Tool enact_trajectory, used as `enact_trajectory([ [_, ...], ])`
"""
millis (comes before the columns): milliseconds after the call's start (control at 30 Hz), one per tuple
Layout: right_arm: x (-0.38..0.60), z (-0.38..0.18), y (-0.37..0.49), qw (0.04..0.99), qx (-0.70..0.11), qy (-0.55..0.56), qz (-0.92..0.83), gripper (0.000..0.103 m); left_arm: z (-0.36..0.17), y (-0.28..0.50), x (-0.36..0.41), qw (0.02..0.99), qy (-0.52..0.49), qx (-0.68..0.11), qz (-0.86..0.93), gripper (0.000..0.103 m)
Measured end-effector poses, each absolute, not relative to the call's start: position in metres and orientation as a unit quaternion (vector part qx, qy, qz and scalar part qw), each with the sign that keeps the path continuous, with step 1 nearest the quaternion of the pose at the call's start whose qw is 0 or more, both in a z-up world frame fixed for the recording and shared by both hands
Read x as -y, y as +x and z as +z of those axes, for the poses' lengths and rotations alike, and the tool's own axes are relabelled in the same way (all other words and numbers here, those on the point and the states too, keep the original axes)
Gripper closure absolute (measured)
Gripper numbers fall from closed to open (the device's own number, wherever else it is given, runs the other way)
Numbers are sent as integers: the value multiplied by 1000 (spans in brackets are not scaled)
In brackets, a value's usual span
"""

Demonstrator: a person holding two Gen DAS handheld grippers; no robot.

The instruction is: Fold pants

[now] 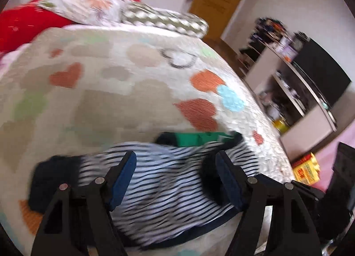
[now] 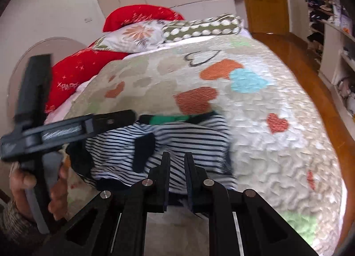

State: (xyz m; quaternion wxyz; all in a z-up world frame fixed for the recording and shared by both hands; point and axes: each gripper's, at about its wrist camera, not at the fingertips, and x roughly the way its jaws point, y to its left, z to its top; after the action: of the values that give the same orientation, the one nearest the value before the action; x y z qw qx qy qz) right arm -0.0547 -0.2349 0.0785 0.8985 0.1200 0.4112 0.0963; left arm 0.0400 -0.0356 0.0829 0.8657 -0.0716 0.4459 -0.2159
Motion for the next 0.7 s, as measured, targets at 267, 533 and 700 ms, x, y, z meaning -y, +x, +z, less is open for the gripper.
enact_trajectory([
  [267,199,35,-24,870,-472,97,106,88,96,3,-22,913,-52,-388,-112,19],
  [533,192,83,-41,884,-443,95,115,59,91,-2,-50,915,-86,-387,-72,14],
  [700,169,98,-35,883,-445,74,130,52,90,-6,-60,918,-70,-387,-42,14],
])
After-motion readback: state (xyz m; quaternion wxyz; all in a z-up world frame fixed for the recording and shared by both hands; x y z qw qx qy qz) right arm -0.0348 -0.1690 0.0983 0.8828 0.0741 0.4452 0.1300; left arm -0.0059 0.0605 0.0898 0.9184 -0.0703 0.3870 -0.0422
